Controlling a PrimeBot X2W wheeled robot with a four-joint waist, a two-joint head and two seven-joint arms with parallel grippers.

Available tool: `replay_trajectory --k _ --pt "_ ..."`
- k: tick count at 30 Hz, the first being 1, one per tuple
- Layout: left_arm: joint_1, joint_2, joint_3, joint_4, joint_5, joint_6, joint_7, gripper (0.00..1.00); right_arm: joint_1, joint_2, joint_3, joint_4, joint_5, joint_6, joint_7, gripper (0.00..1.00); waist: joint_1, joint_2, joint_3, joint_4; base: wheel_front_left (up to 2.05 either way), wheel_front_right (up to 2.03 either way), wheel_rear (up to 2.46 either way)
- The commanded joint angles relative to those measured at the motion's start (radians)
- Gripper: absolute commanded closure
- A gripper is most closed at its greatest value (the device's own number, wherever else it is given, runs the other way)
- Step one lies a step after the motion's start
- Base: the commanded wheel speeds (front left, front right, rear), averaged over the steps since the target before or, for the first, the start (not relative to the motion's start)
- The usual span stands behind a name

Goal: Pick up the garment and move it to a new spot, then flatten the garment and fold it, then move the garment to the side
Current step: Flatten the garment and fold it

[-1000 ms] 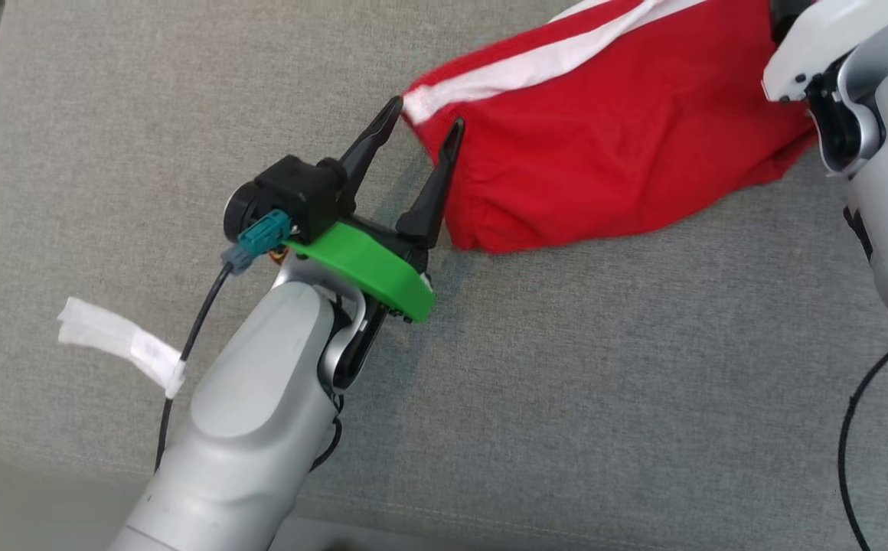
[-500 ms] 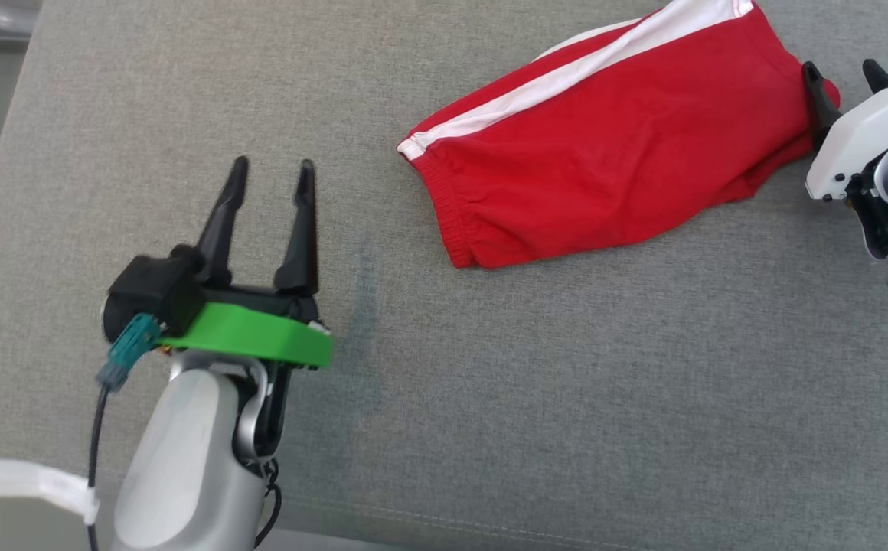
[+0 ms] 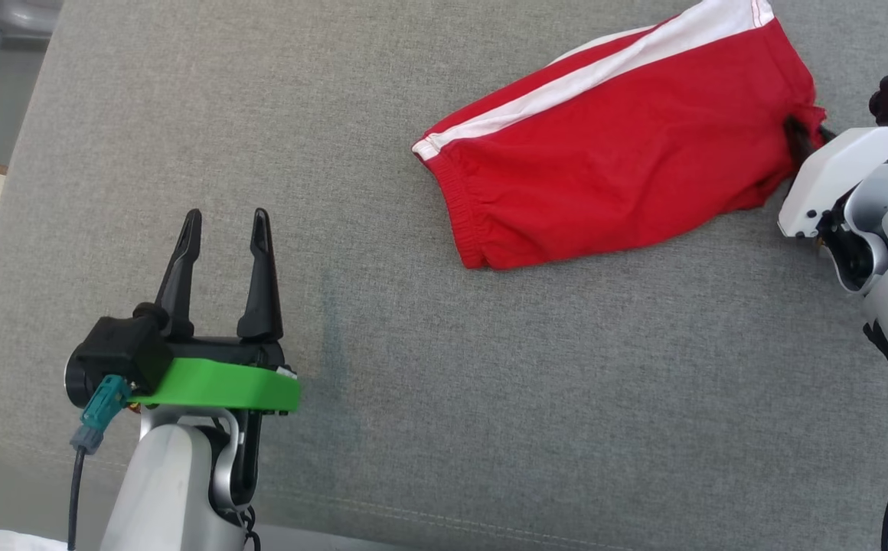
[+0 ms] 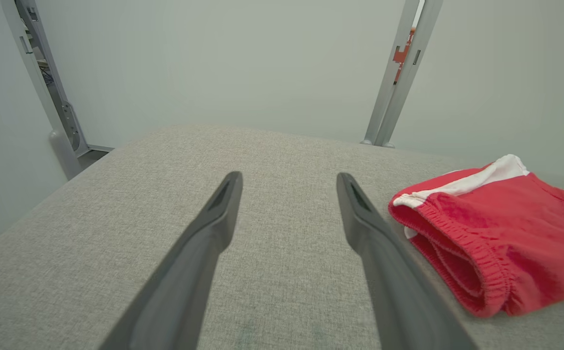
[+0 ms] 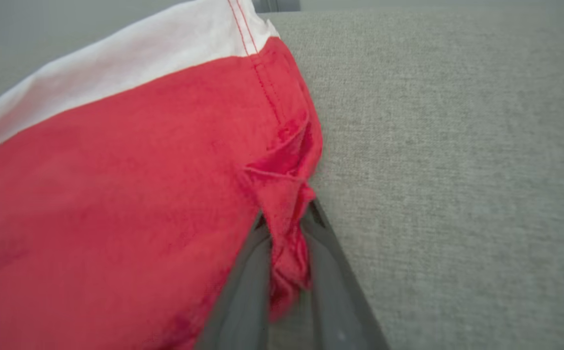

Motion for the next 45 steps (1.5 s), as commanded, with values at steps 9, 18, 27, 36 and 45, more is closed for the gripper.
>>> replay_trajectory --k 9,18,27,36,45 --pt "0.026 0.003 -0.012 0.014 0.016 0.002 0.000 0.00 0.056 -0.009 0.007 -0.024 0.075 -0.001 -0.077 1.00 0.0000 0.0000 -0.045 -0.040 0.00 0.00 0.00" --pt "0.072 0.003 0.034 0.028 0.061 -0.013 0.000 0.00 0.218 -0.057 0.006 -0.124 0.187 -0.001 -0.170 1.00 0.0000 0.0000 -0.130 -0.118 0.00 0.00 0.00" --pt "0.106 0.003 0.050 0.018 0.084 -0.026 0.000 0.00 0.387 -0.126 -0.048 -0.166 0.282 -0.001 -0.217 1.00 0.0000 0.0000 -0.163 -0.156 0.00 0.00 0.00" --pt "0.127 0.003 0.068 0.034 0.101 -0.035 0.000 0.00 0.373 -0.101 -0.069 -0.192 0.271 -0.001 -0.238 1.00 0.0000 0.0000 -0.194 -0.170 0.00 0.00 0.00" --pt "0.149 0.003 0.067 0.047 0.101 -0.040 0.000 0.00 0.304 -0.026 -0.062 -0.304 0.158 0.000 -0.243 1.00 0.0000 0.0000 -0.236 -0.158 0.00 0.00 0.00"
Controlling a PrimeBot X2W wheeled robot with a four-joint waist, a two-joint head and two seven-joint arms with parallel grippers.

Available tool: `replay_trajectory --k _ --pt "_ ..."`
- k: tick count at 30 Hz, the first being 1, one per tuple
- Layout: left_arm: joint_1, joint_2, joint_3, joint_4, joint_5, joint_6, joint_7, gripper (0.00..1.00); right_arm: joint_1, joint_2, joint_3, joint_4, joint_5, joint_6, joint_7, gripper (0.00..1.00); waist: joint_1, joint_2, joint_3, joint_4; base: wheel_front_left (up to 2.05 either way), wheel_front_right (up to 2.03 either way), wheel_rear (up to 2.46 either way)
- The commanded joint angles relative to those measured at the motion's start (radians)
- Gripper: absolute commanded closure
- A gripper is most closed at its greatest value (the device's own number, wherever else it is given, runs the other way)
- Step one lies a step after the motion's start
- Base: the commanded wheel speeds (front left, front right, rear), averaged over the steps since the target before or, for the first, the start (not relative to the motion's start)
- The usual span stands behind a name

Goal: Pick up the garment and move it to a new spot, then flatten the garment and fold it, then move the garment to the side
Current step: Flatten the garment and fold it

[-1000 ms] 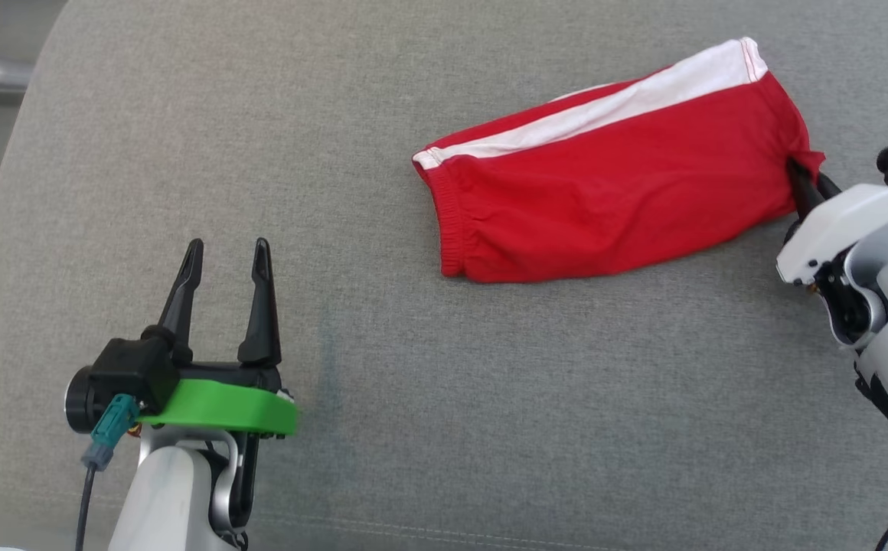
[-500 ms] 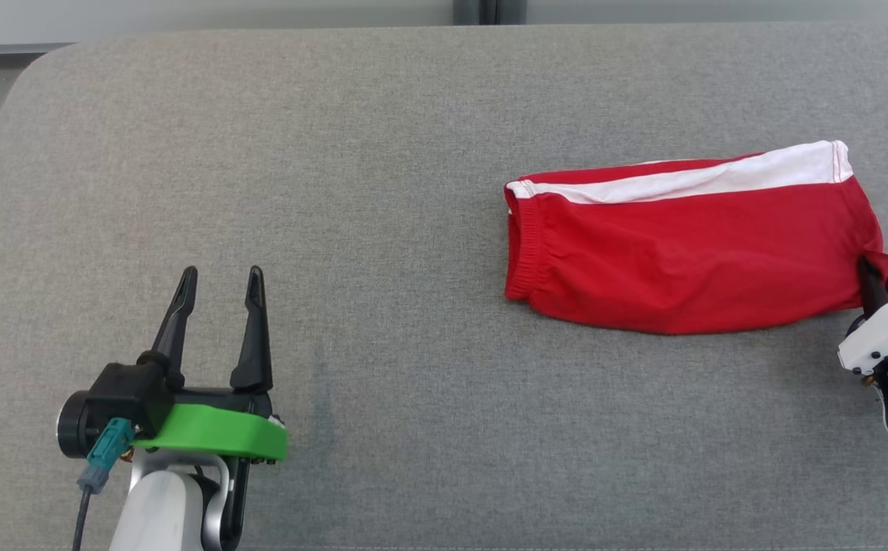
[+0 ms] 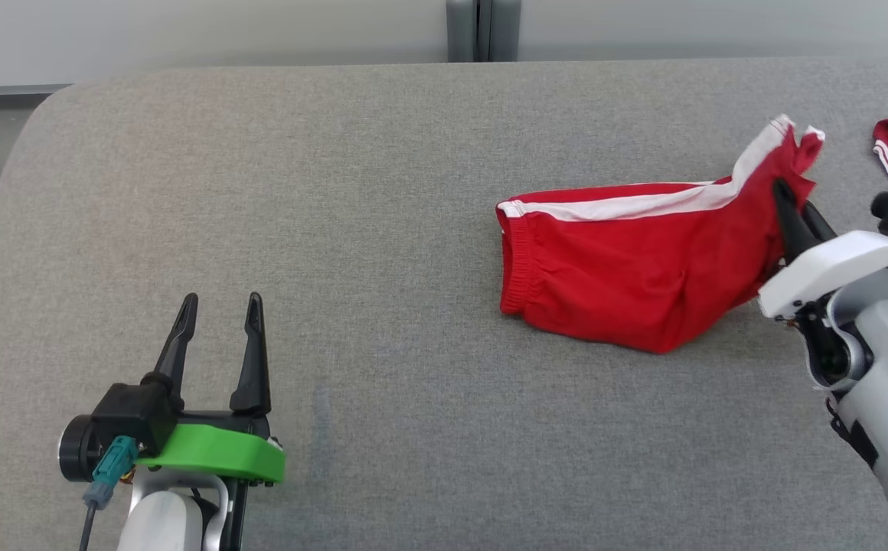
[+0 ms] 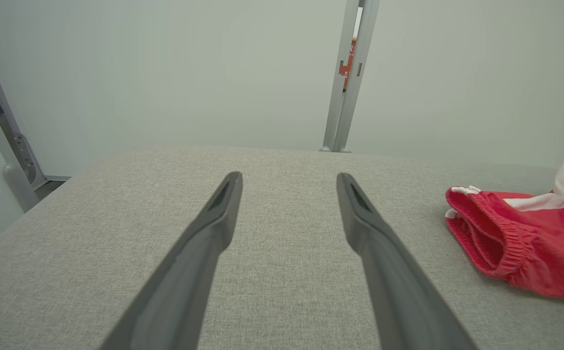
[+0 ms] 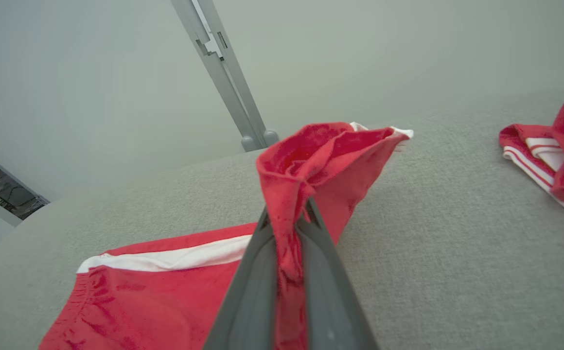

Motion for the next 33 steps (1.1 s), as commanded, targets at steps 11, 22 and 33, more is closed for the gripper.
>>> replay_trajectory --k 11,22,33 --pt "0.014 0.004 -0.019 -0.003 -0.020 -0.001 0.000 0.00 0.038 0.126 0.095 -0.182 -0.188 0.000 -0.002 1.00 0.0000 0.0000 -0.006 0.067 0.00 0.00 0.00" --pt "-0.009 0.004 -0.049 -0.005 -0.056 0.021 0.000 0.00 0.120 0.220 0.119 -0.133 -0.231 0.000 0.006 0.00 0.0000 0.0000 0.027 0.103 0.00 0.00 0.00" --pt "-0.003 0.004 -0.041 -0.006 -0.047 0.026 0.000 0.00 0.164 0.132 -0.018 -0.275 -0.220 0.000 -0.003 0.00 0.0000 0.0000 0.025 0.071 0.00 0.00 0.00"
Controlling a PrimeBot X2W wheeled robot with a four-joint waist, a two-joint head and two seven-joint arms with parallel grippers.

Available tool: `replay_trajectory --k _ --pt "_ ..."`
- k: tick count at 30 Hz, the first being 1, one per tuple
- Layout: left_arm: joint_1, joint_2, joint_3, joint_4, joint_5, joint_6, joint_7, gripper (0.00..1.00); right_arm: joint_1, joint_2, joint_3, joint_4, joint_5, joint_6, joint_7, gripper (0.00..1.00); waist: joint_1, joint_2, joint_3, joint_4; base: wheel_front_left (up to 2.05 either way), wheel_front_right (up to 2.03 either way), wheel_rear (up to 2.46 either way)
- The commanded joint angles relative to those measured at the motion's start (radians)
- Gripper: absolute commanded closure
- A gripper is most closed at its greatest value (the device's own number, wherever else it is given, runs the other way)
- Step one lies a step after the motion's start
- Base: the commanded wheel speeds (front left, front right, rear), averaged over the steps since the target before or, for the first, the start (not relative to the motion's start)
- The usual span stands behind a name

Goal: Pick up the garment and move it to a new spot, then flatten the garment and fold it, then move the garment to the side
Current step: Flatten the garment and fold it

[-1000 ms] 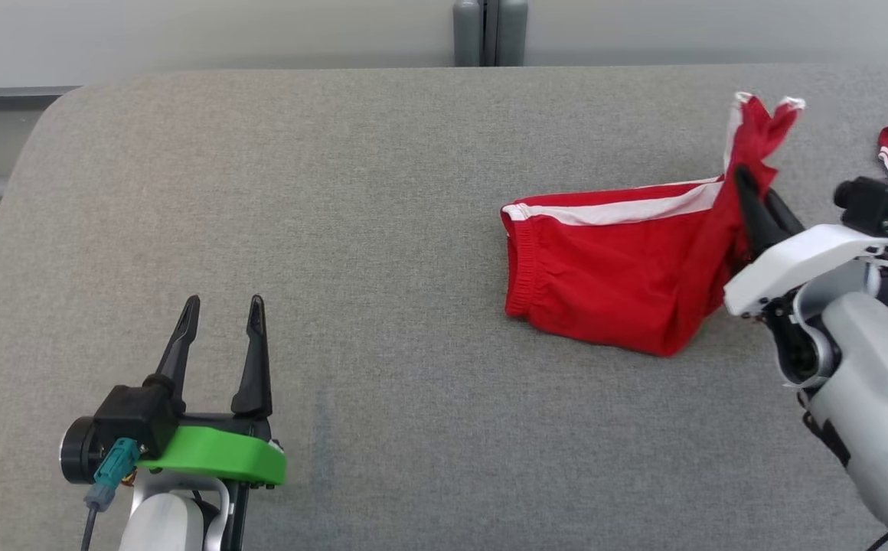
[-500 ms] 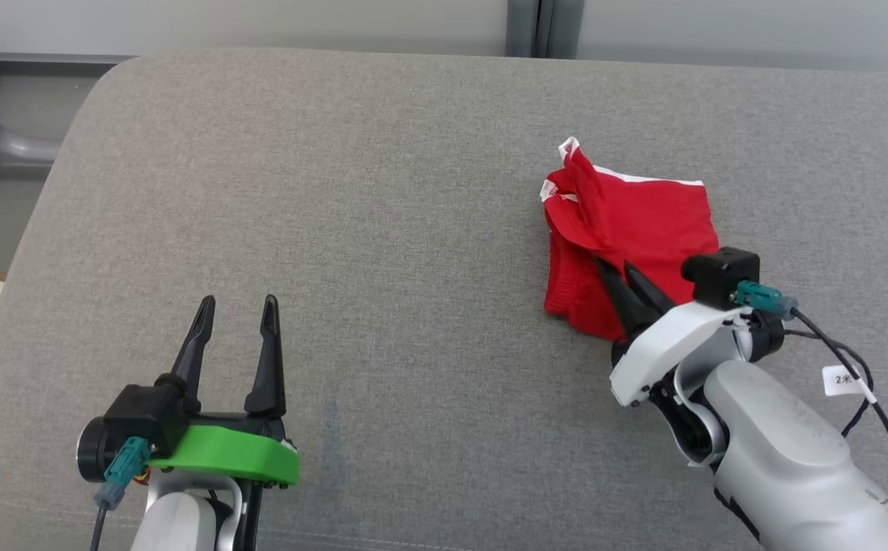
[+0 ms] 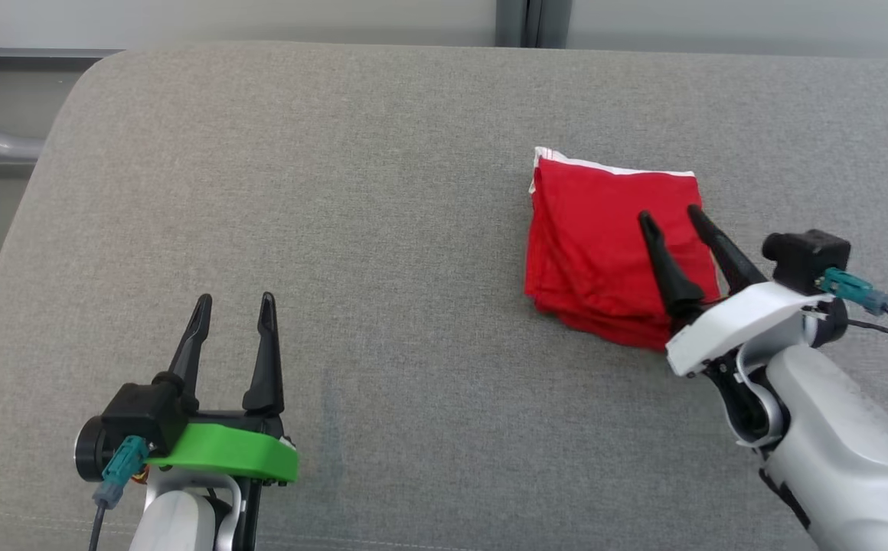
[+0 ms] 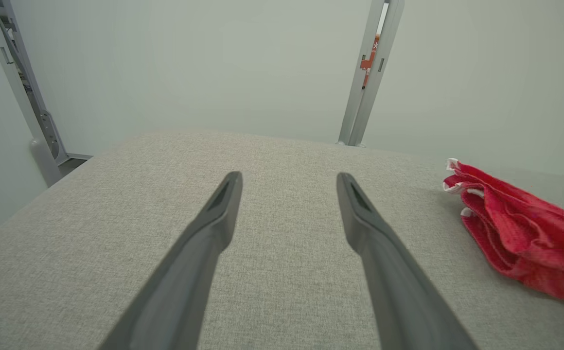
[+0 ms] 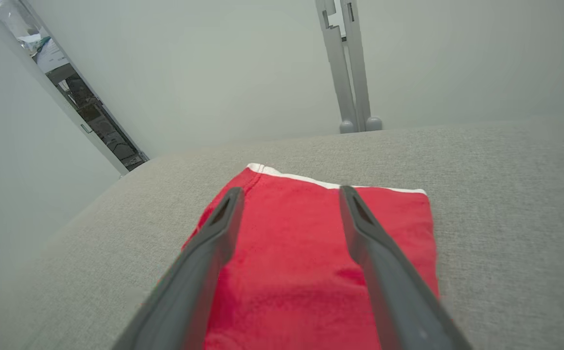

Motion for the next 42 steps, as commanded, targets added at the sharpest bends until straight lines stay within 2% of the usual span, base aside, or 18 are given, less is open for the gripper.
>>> replay_trajectory --k 1,3,11,13,14,20,27,30,35,42 --pt "-0.004 0.004 0.003 -0.001 0.004 -0.001 0.000 0.00 0.023 -0.021 -0.020 -0.018 -0.017 0.000 -0.002 0.00 0.0000 -0.0001 -0.003 -0.005 0.00 0.00 0.00" --pt "0.000 0.003 0.004 -0.003 0.006 -0.001 0.000 0.00 0.041 -0.049 -0.064 -0.038 -0.043 0.000 -0.002 0.00 0.0000 -0.0001 -0.004 -0.009 0.00 0.00 0.00" --pt "-0.014 0.003 -0.011 -0.004 0.008 -0.008 0.000 0.00 0.070 -0.057 -0.171 -0.001 -0.089 0.000 -0.003 0.00 0.0000 -0.0001 0.009 0.008 0.00 0.00 0.00" --pt "-0.021 0.003 -0.015 -0.002 0.007 -0.007 0.000 0.00 0.056 -0.059 -0.167 0.031 -0.124 0.000 -0.003 0.56 0.0000 -0.0001 0.016 0.017 0.00 0.00 0.00" --pt "-0.023 0.003 -0.016 0.000 0.006 -0.008 0.000 0.00 0.048 -0.050 -0.162 0.050 -0.140 0.000 -0.003 1.00 0.0000 -0.0001 0.020 0.022 0.00 0.00 0.00" --pt "-0.039 0.003 -0.038 0.000 -0.007 -0.001 0.000 0.00 0.000 0.009 -0.151 0.171 -0.172 0.000 -0.003 1.00 0.0000 -0.0001 0.046 0.054 0.00 0.00 0.00" --pt "-0.045 0.003 -0.048 -0.002 -0.021 0.007 0.000 0.00 -0.008 0.114 -0.073 0.200 -0.223 0.000 -0.003 1.00 0.0000 -0.0001 0.064 0.068 0.00 0.00 0.00" --pt "-0.049 0.003 -0.053 -0.002 -0.025 0.011 0.000 0.00 0.005 0.169 -0.023 0.185 -0.240 0.000 -0.003 1.00 0.0000 -0.0001 0.069 0.069 0.00 0.00 0.00" --pt "-0.054 0.003 -0.061 0.002 -0.020 0.014 0.000 0.00 0.016 0.206 0.024 0.145 -0.255 0.000 -0.003 1.00 0.0000 -0.0001 0.068 0.061 0.00 0.00 0.00" --pt "-0.038 0.003 -0.041 0.016 0.000 0.009 0.000 0.00 0.041 0.184 -0.027 0.013 -0.294 0.000 -0.003 1.00 0.0000 -0.0001 0.040 0.003 0.00 0.00 0.00"
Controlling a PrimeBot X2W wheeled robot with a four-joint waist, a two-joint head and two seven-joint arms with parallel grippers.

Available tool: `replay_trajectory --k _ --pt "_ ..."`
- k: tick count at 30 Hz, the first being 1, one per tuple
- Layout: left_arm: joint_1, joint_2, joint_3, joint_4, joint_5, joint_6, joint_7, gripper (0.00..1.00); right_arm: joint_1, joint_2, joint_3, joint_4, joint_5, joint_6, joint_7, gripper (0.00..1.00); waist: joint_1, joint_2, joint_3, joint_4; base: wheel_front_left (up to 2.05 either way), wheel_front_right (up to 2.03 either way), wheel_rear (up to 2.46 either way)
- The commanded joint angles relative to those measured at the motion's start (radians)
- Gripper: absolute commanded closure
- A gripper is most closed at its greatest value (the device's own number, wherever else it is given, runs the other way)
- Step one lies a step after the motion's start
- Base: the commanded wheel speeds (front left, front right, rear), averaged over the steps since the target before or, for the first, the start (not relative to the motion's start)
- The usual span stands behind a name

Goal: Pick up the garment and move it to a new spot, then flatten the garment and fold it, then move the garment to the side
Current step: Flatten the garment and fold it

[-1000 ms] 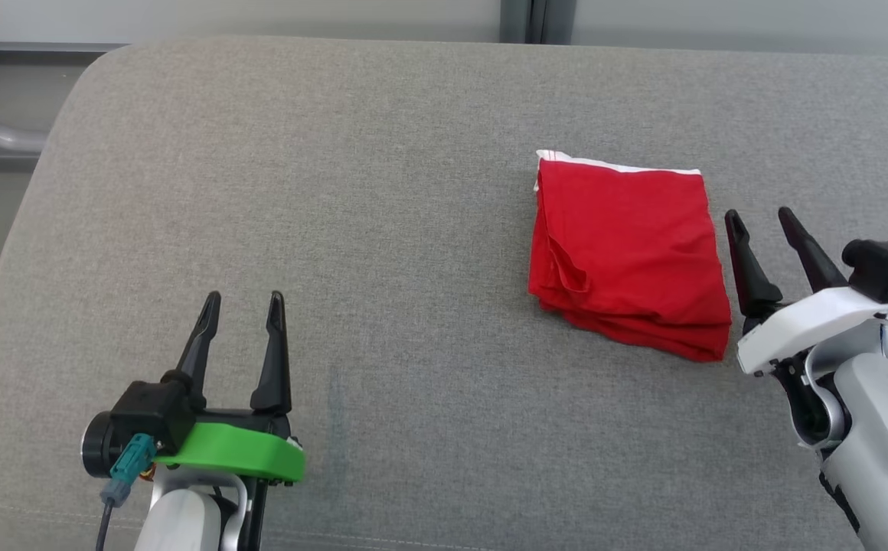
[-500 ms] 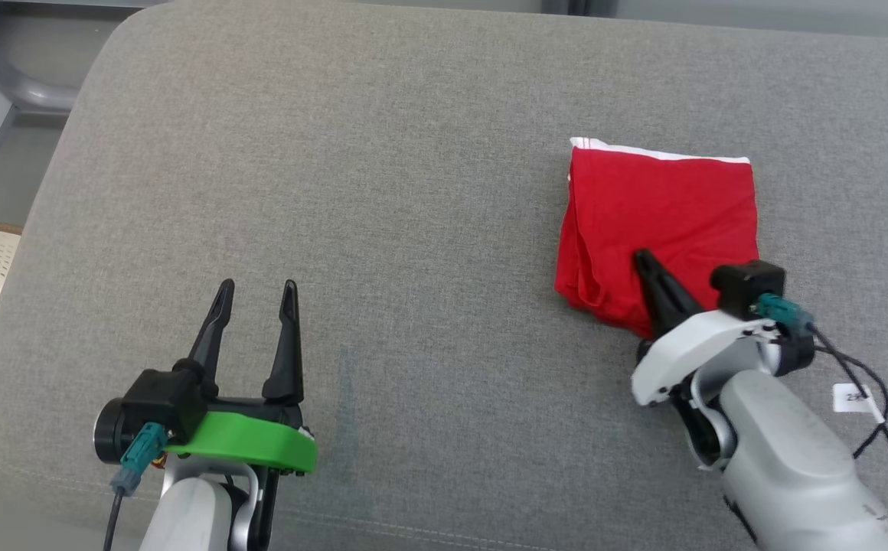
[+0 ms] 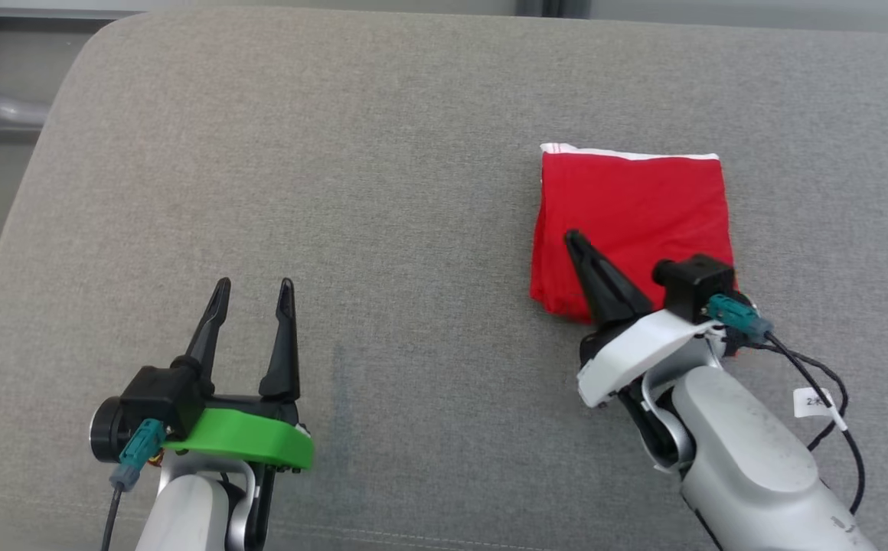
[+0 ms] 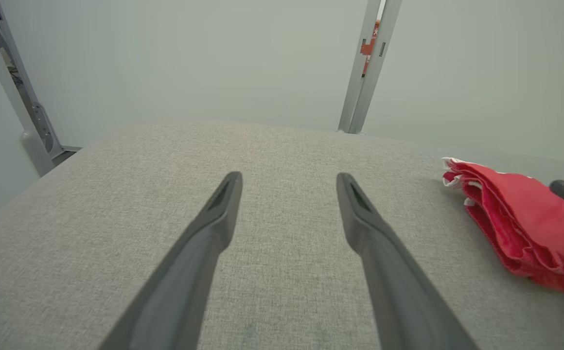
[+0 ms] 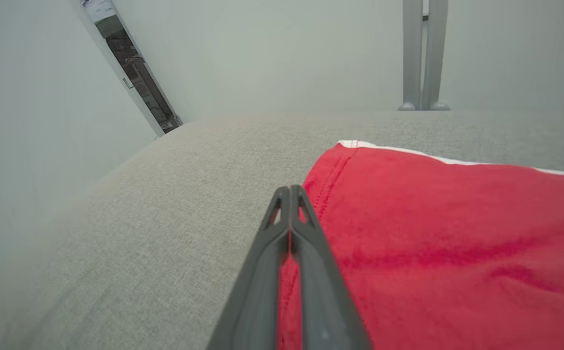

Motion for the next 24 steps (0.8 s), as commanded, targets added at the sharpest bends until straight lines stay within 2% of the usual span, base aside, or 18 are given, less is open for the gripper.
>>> replay_trajectory --k 1,7,8,9,10,11,12,18,24 --pt "0.004 0.004 0.013 0.003 0.006 -0.004 0.000 0.00 0.029 -0.018 -0.021 -0.034 -0.013 0.000 -0.002 1.00 0.0000 0.0000 -0.025 -0.039 0.00 0.00 0.00" --pt "0.024 0.004 0.040 0.017 0.029 -0.015 0.000 0.00 0.095 -0.073 -0.114 -0.154 -0.058 0.000 -0.002 1.00 0.0000 0.0000 -0.071 -0.117 0.00 0.00 0.00" --pt "0.026 0.004 0.045 0.017 0.032 -0.017 0.000 0.00 0.106 -0.078 -0.128 -0.165 -0.065 0.000 -0.002 0.98 0.0000 0.0000 -0.078 -0.128 0.00 0.00 0.00" --pt "0.030 0.004 0.050 0.020 0.037 -0.018 0.000 0.00 0.121 -0.084 -0.146 -0.178 -0.073 0.000 -0.002 0.70 0.0000 0.0000 -0.085 -0.141 0.00 0.00 0.00" --pt "0.034 0.004 0.054 0.022 0.040 -0.020 0.000 0.00 0.131 -0.089 -0.160 -0.186 -0.080 0.000 -0.002 0.55 0.0000 0.0000 -0.090 -0.151 0.00 0.00 0.00" --pt "0.038 0.004 0.063 0.024 0.044 -0.019 0.000 0.00 0.145 -0.095 -0.175 -0.196 -0.089 0.000 -0.002 0.12 0.0000 0.0000 -0.098 -0.165 0.00 0.00 0.00" --pt "0.041 0.004 0.068 0.025 0.047 -0.019 0.000 0.00 0.156 -0.101 -0.188 -0.205 -0.094 0.000 -0.002 0.00 0.0000 0.0000 -0.104 -0.174 0.00 0.00 0.00" --pt "0.068 0.004 0.104 0.034 0.058 -0.022 0.000 0.00 0.242 -0.118 -0.252 -0.247 -0.105 0.000 -0.002 0.00 0.0000 0.0000 -0.144 -0.218 0.00 0.00 0.00" --pt "0.090 0.006 0.132 0.036 0.072 -0.027 0.000 0.00 0.315 -0.114 -0.292 -0.287 -0.112 0.000 -0.002 0.00 0.0000 0.0000 -0.172 -0.230 0.00 0.00 0.00"
